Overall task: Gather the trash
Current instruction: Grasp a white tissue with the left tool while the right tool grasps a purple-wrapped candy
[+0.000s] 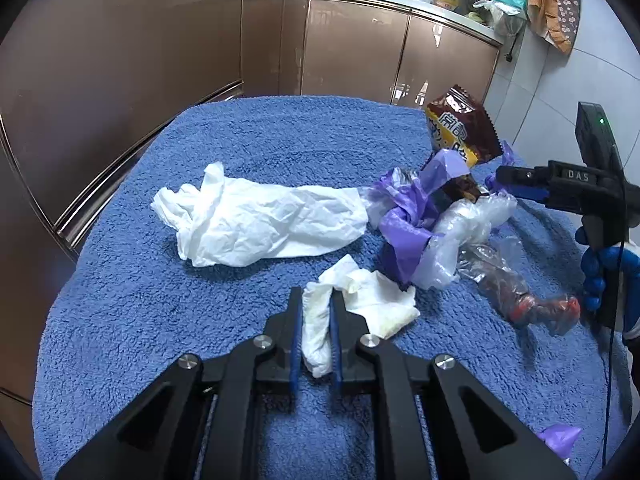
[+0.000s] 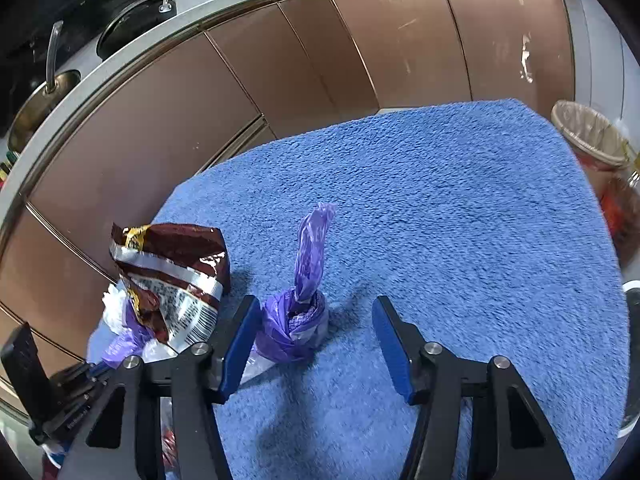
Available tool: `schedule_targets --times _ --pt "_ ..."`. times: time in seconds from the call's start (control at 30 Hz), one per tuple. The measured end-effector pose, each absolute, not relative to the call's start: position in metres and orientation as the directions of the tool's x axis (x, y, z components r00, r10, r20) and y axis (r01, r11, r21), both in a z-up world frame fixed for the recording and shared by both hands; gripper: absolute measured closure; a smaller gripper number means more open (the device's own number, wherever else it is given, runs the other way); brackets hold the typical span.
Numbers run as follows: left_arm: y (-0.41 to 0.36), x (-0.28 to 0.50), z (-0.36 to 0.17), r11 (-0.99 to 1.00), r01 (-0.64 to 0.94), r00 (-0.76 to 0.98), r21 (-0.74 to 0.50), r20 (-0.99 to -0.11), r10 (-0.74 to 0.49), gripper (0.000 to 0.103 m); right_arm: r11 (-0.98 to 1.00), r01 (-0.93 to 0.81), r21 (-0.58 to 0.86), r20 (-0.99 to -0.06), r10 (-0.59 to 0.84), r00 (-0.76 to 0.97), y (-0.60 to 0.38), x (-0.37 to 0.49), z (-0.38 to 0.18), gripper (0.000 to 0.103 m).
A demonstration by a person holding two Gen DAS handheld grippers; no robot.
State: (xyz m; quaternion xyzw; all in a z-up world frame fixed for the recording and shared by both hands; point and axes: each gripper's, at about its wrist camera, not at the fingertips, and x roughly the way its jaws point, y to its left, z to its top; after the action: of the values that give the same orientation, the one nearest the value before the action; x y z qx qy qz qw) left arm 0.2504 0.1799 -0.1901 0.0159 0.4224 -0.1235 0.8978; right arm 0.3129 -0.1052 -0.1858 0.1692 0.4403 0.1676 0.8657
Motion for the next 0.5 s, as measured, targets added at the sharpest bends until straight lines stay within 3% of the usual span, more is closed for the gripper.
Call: schedule_targets --times 0.23,0.3,0.5 --pt "0.174 0.246 -0.188 0.977 0.21 0.626 -0.042 -0.761 -0.167 0.092 0.877 -0.189 0.443 -0.716 0.472 0.514 -0.094 0.315 -0.185 0.052" --pt "0.174 0.245 -0.188 0.978 0.206 0.631 -0.037 -0.759 -0.162 0.093 0.882 -0.202 0.426 -0.723 0.466 0.509 -0.089 0.314 -0.184 0.069" --pt "0.174 0.229 -0.179 0.982 0.181 0.642 -0.054 -0.75 -0.16 0.094 0.88 -0.196 0.433 -0.717 0.469 0.516 -0.094 0.303 -0.178 0.07"
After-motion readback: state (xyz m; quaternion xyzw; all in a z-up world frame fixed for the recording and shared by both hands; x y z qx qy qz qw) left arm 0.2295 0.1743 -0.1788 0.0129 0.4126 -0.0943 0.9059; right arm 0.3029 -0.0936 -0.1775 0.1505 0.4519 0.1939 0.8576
